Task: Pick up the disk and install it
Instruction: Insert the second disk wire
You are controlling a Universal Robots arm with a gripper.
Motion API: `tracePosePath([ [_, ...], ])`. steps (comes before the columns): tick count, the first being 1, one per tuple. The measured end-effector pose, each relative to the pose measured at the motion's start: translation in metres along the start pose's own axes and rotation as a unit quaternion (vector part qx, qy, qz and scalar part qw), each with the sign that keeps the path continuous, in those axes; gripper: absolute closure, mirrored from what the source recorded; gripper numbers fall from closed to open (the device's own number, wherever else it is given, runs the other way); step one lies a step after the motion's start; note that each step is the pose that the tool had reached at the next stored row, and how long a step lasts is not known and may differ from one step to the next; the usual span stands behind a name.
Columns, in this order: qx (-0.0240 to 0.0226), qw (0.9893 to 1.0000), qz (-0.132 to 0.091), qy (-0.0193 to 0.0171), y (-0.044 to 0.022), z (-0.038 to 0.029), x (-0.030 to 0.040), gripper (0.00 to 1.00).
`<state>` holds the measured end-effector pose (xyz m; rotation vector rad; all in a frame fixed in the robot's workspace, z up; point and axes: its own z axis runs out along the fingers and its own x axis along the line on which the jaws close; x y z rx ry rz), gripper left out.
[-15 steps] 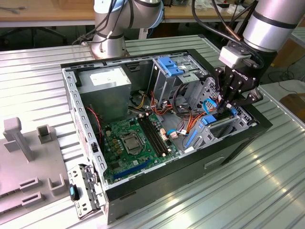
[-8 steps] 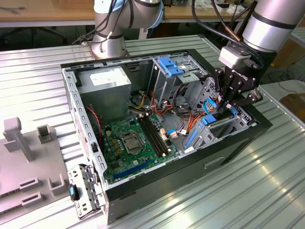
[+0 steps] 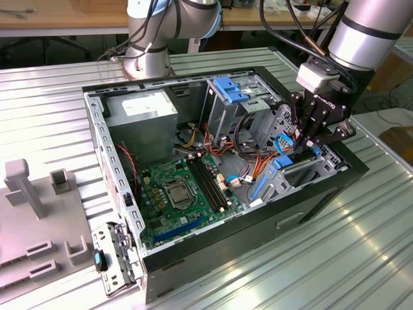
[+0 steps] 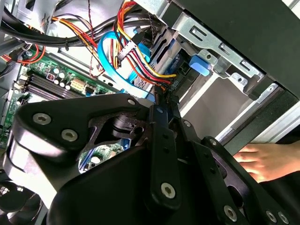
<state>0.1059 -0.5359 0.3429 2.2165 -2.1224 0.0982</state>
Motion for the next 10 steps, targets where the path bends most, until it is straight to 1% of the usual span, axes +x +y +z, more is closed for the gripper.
tracePosePath([
  [4,0.0,1.0,0.0,-0.0001,0.0,0.0,0.0,0.83],
  [7,0.0,1.0,0.0,-0.0001,0.0,-0.0042,0.0004,0.83],
  [10,0.0,1.0,0.0,-0.0001,0.0,-0.0062,0.0006,0.83],
])
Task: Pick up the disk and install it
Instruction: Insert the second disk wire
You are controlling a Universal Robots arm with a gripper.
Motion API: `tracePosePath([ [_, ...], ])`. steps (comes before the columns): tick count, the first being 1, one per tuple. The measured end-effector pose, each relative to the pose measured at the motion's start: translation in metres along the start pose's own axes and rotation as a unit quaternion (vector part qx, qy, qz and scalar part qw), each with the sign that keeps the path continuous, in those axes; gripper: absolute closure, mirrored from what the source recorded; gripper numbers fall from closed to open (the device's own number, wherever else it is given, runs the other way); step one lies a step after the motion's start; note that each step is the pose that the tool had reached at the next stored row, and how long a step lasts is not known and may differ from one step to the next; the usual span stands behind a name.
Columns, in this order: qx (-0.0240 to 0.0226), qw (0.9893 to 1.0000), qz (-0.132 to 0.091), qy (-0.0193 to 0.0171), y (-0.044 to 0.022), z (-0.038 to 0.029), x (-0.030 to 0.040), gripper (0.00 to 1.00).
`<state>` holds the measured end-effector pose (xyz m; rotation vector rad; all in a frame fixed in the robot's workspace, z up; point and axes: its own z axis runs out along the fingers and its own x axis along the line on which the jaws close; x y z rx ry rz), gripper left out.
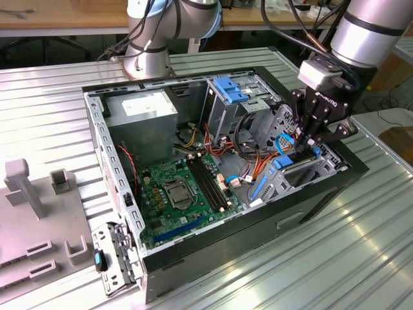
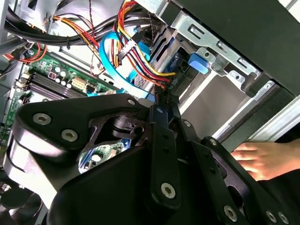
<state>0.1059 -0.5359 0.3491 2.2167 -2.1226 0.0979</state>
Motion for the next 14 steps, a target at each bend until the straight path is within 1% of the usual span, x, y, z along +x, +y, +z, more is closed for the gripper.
tracePosePath([
  [2,0.0,1.0,0.0,-0.0001,0.0,-0.0006,0.0002,0.83],
  [4,0.0,1.0,0.0,-0.0011,0.0001,-0.0007,0.0011,0.83],
  [5,0.0001,1.0,0.0,-0.0025,0.0001,-0.0006,0.002,0.83],
  [6,0.0002,1.0,0.0,-0.0058,0.0002,-0.0005,0.0031,0.83],
  [8,0.0012,0.9996,0.0,-0.0282,0.0004,0.0001,0.0086,0.83],
  [9,0.0014,0.9994,0.0,-0.0341,0.0005,0.0002,0.01,0.83],
  [11,0.0017,0.9991,0.0,-0.0428,0.0006,0.0005,0.0135,0.83],
  [12,0.0018,0.999,0.0,-0.0444,0.0007,0.0007,0.0154,0.83],
  [14,0.0019,0.9989,0.0,-0.0465,0.0009,0.0012,0.0193,0.83],
])
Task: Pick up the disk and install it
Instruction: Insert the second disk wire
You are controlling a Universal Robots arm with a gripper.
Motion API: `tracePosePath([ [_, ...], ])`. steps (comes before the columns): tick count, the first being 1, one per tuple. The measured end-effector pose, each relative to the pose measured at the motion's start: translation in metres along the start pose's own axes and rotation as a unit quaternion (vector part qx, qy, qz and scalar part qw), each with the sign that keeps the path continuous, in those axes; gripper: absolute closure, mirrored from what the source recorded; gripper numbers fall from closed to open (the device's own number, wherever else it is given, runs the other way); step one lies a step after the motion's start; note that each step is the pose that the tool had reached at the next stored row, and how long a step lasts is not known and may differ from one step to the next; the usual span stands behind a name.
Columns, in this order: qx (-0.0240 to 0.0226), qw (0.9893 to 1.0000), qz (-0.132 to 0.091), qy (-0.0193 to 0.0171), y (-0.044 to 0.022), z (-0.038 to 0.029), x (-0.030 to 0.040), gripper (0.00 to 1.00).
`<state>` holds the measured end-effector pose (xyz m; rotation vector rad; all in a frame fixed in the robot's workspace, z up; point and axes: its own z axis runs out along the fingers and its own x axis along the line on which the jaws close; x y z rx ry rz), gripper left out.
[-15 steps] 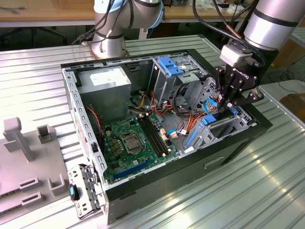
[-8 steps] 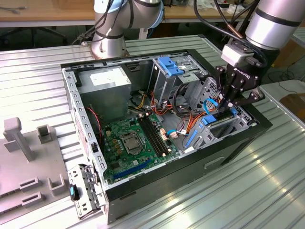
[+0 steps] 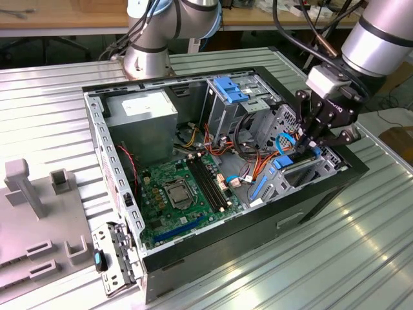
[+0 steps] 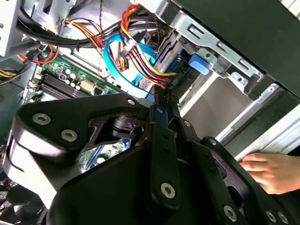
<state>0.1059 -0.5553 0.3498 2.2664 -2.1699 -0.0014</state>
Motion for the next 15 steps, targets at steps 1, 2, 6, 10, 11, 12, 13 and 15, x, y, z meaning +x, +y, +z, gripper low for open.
tracePosePath([
  [1,0.0001,1.0,0.0,-0.0017,0.0001,-0.0001,0.0015,0.83],
  [2,0.0002,1.0,0.0,-0.0046,0.0001,0.0,0.0027,0.83],
  [6,0.0011,0.9997,0.0,-0.025,0.0003,0.0,0.0065,0.83],
  [10,0.0011,0.9997,0.0,-0.0253,0.0003,0.0012,0.0069,0.83],
  [11,0.0011,0.9997,0.0,-0.0254,0.0003,0.0016,0.007,0.83],
  [12,0.0011,0.9997,0.0,-0.0259,0.0003,0.0022,0.0075,0.83],
  [13,0.0012,0.9996,0.0,-0.0273,0.0004,0.0025,0.009,0.83],
  [15,0.0012,0.9996,0.0,-0.0284,0.0004,0.0028,0.0101,0.83],
])
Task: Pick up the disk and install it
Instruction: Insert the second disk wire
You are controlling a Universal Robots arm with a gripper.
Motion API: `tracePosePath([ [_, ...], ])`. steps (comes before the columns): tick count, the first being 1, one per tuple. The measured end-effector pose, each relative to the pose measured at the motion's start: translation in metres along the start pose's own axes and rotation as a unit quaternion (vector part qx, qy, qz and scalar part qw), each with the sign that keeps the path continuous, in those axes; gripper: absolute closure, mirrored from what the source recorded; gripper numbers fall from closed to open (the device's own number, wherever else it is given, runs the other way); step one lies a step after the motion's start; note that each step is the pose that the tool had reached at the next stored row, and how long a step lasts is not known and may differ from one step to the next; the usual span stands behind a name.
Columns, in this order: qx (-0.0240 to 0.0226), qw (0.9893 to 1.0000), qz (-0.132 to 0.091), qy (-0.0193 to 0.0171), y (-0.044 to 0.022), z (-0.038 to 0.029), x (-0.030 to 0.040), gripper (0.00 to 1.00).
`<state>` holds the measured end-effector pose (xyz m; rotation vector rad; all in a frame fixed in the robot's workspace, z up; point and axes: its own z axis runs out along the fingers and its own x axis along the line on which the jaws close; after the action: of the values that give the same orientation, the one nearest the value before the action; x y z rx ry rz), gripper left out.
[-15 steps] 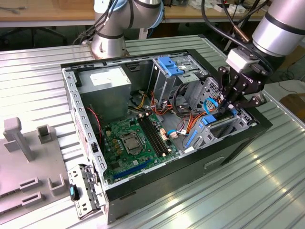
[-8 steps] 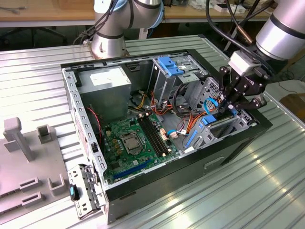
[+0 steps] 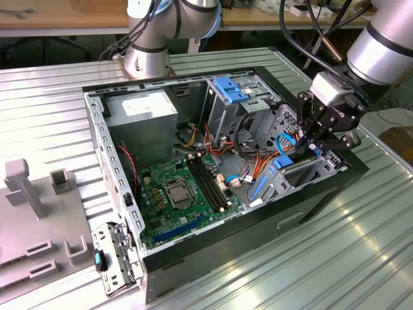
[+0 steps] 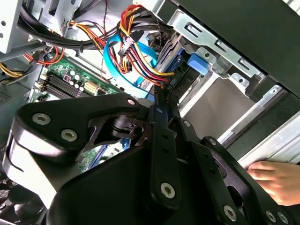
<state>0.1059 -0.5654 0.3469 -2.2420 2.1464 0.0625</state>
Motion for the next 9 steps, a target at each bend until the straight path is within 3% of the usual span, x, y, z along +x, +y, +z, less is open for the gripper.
tracePosePath([
  [4,0.0001,1.0,0.0,-0.0023,0.0001,0.0006,0.0016,0.83],
  [9,0.0003,1.0,0.002,-0.0028,0.0,0.0002,0.0017,0.83],
])
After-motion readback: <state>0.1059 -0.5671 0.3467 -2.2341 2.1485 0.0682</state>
